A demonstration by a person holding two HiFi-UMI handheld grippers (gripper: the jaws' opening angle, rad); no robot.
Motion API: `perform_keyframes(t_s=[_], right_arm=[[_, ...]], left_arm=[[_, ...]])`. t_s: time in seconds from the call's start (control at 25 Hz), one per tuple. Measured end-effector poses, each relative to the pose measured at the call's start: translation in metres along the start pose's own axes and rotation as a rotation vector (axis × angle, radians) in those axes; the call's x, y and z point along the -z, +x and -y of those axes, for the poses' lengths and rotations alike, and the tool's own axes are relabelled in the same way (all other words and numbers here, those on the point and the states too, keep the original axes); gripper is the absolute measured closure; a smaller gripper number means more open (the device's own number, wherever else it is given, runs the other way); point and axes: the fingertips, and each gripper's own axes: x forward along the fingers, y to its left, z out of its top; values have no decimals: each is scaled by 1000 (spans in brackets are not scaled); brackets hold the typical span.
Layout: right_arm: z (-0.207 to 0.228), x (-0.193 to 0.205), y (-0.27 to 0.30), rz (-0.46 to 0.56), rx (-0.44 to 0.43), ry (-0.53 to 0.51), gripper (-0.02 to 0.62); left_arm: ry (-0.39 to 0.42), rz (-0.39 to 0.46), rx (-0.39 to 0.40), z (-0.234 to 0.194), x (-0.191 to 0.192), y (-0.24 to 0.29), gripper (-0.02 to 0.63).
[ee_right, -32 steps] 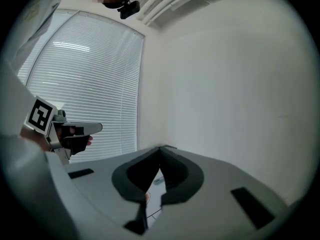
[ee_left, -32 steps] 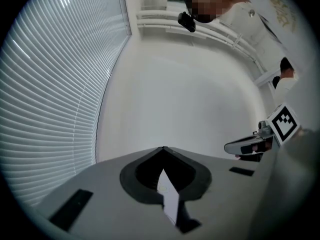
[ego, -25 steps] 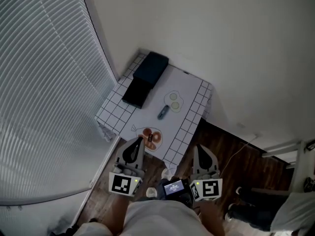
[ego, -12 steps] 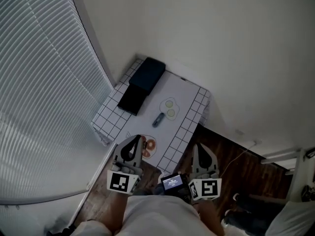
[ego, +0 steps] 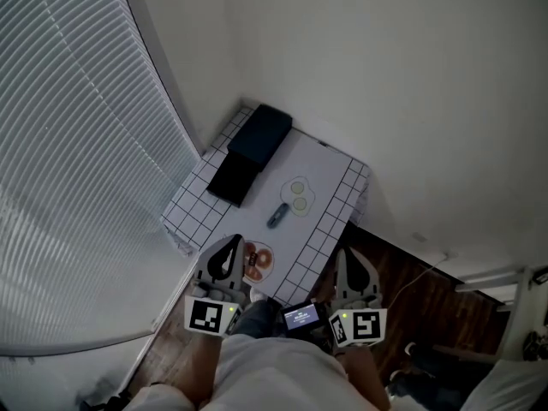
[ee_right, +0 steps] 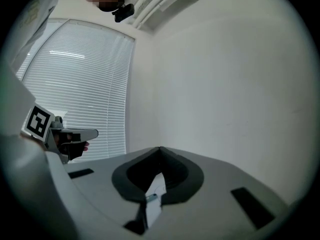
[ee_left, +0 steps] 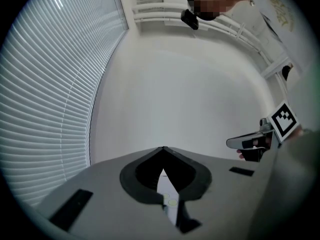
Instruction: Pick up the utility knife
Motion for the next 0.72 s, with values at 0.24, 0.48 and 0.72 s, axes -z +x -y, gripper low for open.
perform_keyframes(t_s=[0.24, 0.48, 0.72], right_arm=[[8, -1, 16, -2, 35, 8, 589], [16, 0, 31, -9, 66, 29, 589], [19, 9, 51, -27, 83, 49, 589]], left_arm=[[18, -1, 35, -9, 5, 20, 600], [18, -4, 74, -20, 6, 43, 600], [2, -22, 99, -32, 17, 64, 600]])
